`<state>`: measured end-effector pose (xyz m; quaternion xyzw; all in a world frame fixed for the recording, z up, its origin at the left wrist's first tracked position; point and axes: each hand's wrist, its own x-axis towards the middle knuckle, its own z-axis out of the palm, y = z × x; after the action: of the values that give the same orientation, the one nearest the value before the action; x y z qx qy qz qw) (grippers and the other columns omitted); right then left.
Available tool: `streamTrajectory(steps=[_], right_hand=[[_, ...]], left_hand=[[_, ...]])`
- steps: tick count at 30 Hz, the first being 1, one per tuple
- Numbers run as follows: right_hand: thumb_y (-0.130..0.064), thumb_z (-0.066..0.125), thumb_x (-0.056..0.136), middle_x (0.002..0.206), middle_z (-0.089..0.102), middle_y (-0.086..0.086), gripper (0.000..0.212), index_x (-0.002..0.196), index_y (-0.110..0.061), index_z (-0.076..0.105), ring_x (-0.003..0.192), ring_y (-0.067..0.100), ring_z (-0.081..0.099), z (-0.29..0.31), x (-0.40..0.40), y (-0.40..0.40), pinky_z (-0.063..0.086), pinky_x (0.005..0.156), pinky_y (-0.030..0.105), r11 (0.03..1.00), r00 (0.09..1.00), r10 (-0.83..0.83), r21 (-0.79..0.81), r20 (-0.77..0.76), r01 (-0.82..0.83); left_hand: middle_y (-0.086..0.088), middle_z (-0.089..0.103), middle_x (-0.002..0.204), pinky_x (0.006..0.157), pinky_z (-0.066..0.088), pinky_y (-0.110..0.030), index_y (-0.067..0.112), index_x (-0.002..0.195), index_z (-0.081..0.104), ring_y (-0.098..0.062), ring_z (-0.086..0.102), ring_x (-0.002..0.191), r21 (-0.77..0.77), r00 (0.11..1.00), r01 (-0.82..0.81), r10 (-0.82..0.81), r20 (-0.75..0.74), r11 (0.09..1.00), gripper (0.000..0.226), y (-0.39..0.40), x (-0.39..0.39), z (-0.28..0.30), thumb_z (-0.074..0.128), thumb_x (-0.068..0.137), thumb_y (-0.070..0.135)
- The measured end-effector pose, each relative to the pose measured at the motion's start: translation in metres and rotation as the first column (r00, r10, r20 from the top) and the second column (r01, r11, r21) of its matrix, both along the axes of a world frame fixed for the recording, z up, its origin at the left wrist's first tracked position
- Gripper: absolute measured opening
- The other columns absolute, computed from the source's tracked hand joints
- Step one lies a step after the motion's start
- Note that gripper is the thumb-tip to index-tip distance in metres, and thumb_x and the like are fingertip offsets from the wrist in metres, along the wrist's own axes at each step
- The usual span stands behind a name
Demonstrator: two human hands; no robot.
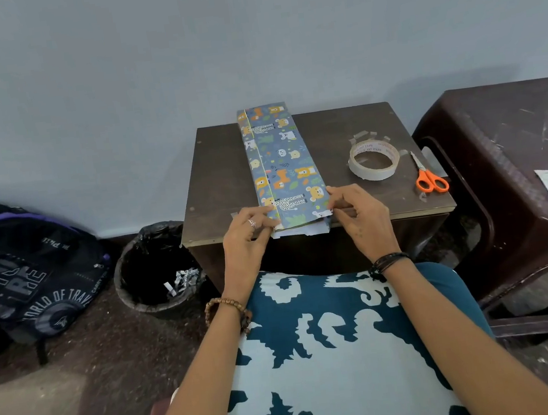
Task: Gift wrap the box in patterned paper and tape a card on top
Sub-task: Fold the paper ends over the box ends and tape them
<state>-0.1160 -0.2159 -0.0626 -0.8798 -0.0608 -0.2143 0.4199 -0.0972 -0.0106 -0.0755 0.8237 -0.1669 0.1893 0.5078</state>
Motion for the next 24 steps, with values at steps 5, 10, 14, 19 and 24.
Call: streamTrajectory(steps=[5,10,14,19,24], right_hand=[[0.008,0.06,0.083,0.105,0.06,-0.001,0.017,0.077,-0.006,0.068,0.103,0.001,0.056,-0.003,0.004,-0.002,0.044,0.083,0.003,0.998,1.0,-0.022,0.06,0.015,0.021],[0.005,0.059,0.086,0.106,0.061,0.009,0.016,0.085,-0.004,0.073,0.099,0.01,0.057,-0.005,0.006,-0.001,0.043,0.081,0.0,0.997,1.0,0.003,0.082,-0.024,-0.001],[0.001,0.058,0.088,0.11,0.06,0.01,0.017,0.093,-0.006,0.073,0.102,0.011,0.056,-0.006,0.007,-0.001,0.045,0.086,0.008,1.0,1.0,0.017,0.01,-0.024,-0.017],[0.006,0.052,0.089,0.123,0.054,0.01,0.027,0.107,-0.007,0.067,0.114,0.016,0.053,-0.004,0.007,-0.001,0.045,0.094,0.024,0.986,0.998,0.052,-0.155,-0.03,-0.056],[-0.003,0.06,0.087,0.128,0.044,0.004,0.027,0.113,-0.01,0.059,0.114,0.003,0.043,-0.004,0.009,-0.002,0.035,0.096,0.009,0.982,0.988,0.096,-0.151,-0.123,-0.114]], left_hand=[[0.001,0.053,0.102,0.081,0.048,-0.012,0.01,0.078,0.073,-0.002,0.055,0.094,0.022,1.0,-0.005,0.005,-0.028,1.0,0.025,0.0,0.0,0.002,0.061,0.08,-0.012],[0.001,0.047,0.107,0.082,0.042,-0.004,0.01,0.082,0.074,0.003,0.053,0.094,-0.017,0.994,-0.076,0.074,-0.084,0.997,0.019,-0.001,0.0,0.006,0.063,0.081,-0.006],[0.003,0.05,0.114,0.088,0.044,-0.007,0.008,0.088,0.074,-0.006,0.053,0.103,0.023,0.995,-0.073,0.074,-0.073,0.997,0.018,-0.002,0.001,0.004,0.062,0.084,-0.004],[0.0,0.047,0.114,0.084,0.038,0.0,0.009,0.099,0.071,0.001,0.047,0.1,0.132,0.997,-0.016,0.026,-0.079,0.991,0.022,0.004,0.009,0.006,0.058,0.087,-0.003],[0.005,0.038,0.113,0.084,0.035,0.003,0.014,0.109,0.066,-0.009,0.054,0.097,0.217,0.986,0.077,-0.043,-0.159,0.973,0.025,0.009,0.011,0.005,0.061,0.087,0.003]])
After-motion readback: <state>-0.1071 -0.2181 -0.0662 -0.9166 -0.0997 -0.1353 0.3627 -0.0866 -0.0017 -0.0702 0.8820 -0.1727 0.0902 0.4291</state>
